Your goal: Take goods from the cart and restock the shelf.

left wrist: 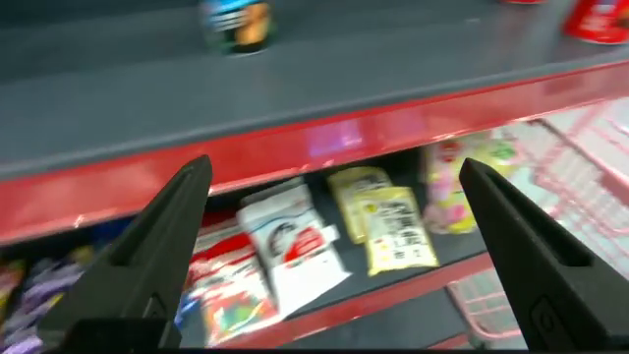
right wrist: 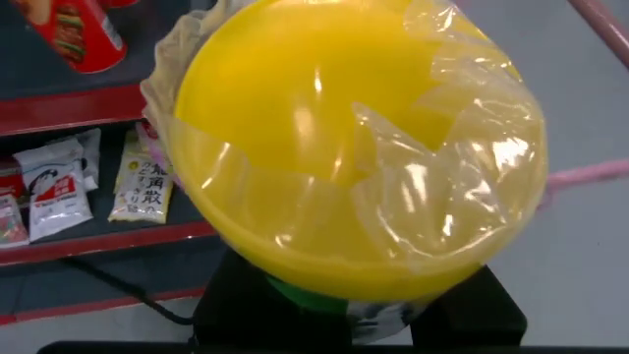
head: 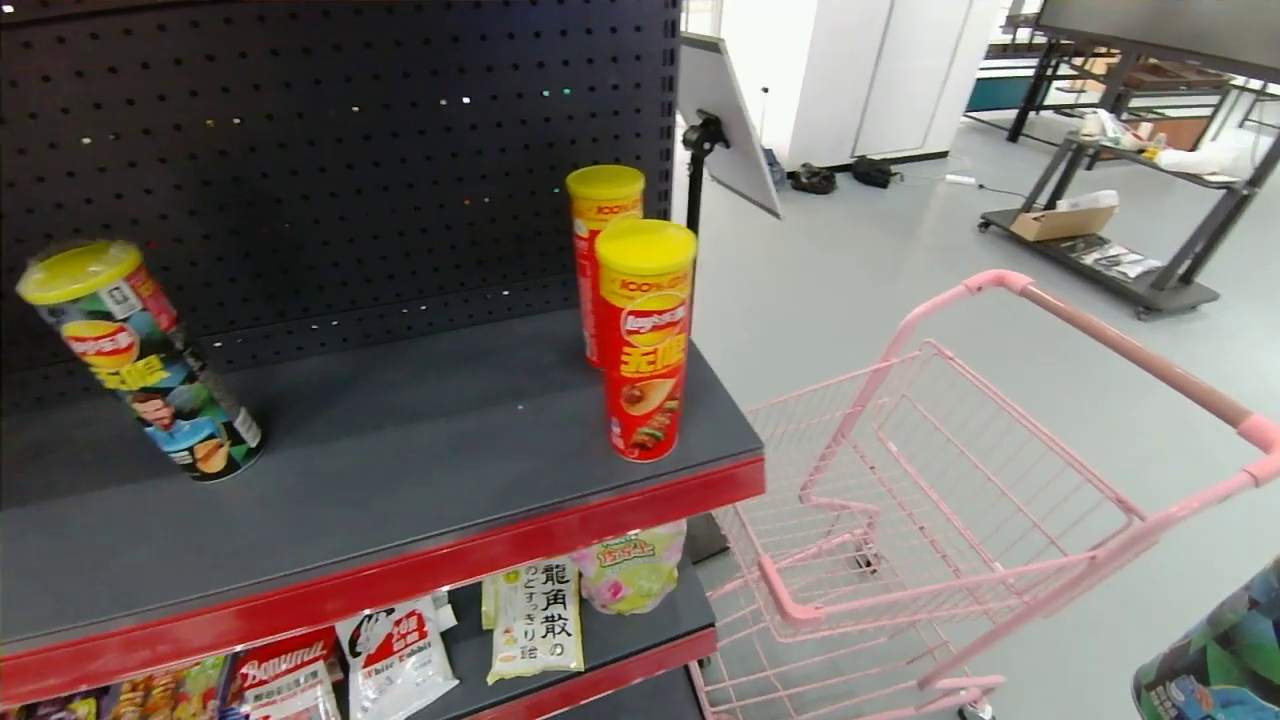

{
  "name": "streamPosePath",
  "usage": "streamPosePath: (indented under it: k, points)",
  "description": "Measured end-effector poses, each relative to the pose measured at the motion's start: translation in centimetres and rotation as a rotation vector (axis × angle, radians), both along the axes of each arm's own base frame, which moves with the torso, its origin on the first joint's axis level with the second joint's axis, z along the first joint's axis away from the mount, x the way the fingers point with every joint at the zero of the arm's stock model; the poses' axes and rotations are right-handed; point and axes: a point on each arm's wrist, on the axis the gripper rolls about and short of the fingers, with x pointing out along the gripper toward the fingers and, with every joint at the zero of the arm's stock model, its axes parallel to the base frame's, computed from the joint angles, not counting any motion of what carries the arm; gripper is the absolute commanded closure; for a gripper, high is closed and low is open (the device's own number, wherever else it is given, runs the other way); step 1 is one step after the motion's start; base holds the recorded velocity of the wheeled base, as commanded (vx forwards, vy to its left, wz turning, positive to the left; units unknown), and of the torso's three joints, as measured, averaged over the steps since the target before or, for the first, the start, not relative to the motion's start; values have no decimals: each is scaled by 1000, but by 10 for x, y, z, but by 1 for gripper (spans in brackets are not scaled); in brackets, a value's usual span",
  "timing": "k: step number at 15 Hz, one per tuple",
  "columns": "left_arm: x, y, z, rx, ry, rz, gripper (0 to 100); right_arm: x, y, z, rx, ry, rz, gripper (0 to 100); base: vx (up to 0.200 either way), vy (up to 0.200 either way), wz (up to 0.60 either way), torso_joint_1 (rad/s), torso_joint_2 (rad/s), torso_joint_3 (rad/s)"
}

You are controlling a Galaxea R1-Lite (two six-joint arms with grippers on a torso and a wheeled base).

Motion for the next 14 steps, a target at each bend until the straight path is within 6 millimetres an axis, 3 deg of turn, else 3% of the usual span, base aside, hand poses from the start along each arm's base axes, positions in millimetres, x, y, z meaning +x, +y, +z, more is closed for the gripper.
streamPosePath:
  k: [5,9,14]
  points:
    - [0,0,0,-1,0,0,0,0,0,-3,-34,3,8,100,0,0,600,0,2,4]
    - [0,0,0,-2,1,1,0,-4,0,-12,-41,9,14,100,0,0,0,0,0,0]
    - [0,0,0,-1,-1,1,0,-21,-1,-27,-33,-26,17,100,0,200,0,-4,3,3]
